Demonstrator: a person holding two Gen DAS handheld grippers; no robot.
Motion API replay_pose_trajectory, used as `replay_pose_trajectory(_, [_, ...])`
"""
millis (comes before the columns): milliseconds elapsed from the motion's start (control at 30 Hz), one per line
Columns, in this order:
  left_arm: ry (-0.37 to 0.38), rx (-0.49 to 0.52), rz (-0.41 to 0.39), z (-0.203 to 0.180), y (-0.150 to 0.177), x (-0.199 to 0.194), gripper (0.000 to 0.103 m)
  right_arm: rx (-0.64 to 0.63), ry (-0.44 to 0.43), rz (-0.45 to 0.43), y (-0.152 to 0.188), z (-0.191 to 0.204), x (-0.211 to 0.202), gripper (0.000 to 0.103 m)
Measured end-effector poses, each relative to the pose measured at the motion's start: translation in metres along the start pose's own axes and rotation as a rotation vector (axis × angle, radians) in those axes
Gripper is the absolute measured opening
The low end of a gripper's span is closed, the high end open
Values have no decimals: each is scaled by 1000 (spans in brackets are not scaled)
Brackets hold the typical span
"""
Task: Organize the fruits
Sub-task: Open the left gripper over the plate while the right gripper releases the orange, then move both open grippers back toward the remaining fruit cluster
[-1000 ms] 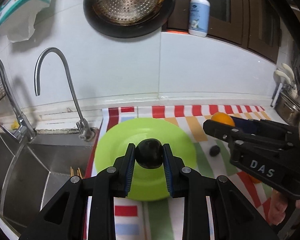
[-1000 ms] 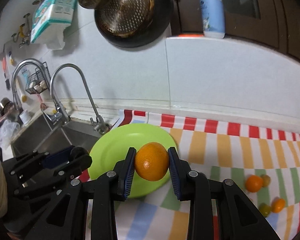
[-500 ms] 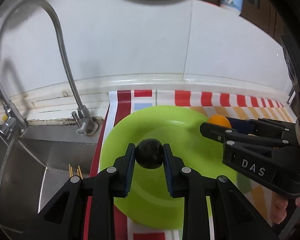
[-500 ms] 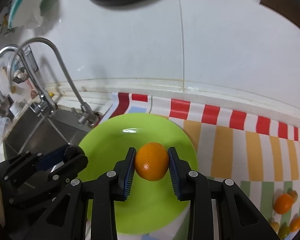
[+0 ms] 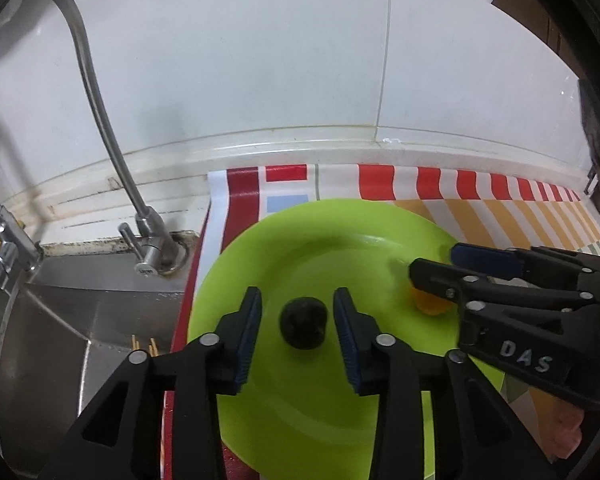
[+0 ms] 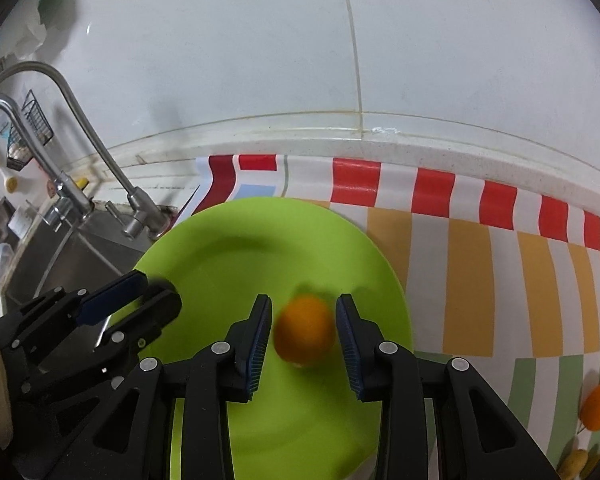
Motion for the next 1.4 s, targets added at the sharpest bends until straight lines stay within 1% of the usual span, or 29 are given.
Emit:
replay_pose_trajectory(67, [-11,-17,0,1,0,-6,37,8,5,-16,0,-3,-6,43])
replay_pose_trajectory(167, [-1,-48,-6,2,1,-16,37,9,17,-44,2,-7,-18,43])
replay_pose_trajectory(367, [-19,-53,-41,-13,7,-50,43,-11,32,-103,9,-10,-52,43])
replay_pose_trajectory(467, [-32,-49,-75,-23,11,-73,48,-17,23,-121,15,-11,-69,43])
replay_pose_trajectory(600, [-24,-50,-119,-37,17,-99,56,-30,20,-156,28,-15,-94,43])
replay_pose_trajectory(667, [-21,-55,-142,-42,20,-111,58,-33,16,-172,36,-18,-107,43])
replay_pose_trajectory(733, [-20,-50,-157,-51,22,-121,62,-24,12,-185,43,-23,-119,43])
replay_pose_trajectory(900, [3,-41,-178,-69,29,-136,65,2,25,-220,59,-38,-148,43])
replay_pose_trajectory(933, [6,-35,-184,-74,31,-140,66,7,28,-229,62,-41,-154,44])
replay_pose_trajectory(967, [9,-30,-189,-79,33,-144,66,16,33,-237,65,-45,-161,47])
replay_pose_trajectory(1033, [17,-24,-200,-88,37,-152,68,34,37,-256,70,-51,-174,49])
replay_pose_trajectory(1167, [25,-13,-221,-104,45,-165,72,64,43,-288,81,-63,-194,49])
replay_pose_trajectory(1400, [40,14,-285,-135,57,-187,81,77,89,-354,102,-85,-228,49])
Point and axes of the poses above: each gripper's, at about its wrist camera, not at the fingertips, and x roughly the way its jaws point, z to its left, y to its underside, the point moved 2 cm from there along x, roughly the way its jaws point, and after that the axes turned 12 degrees about y, right-handed, at the moved point
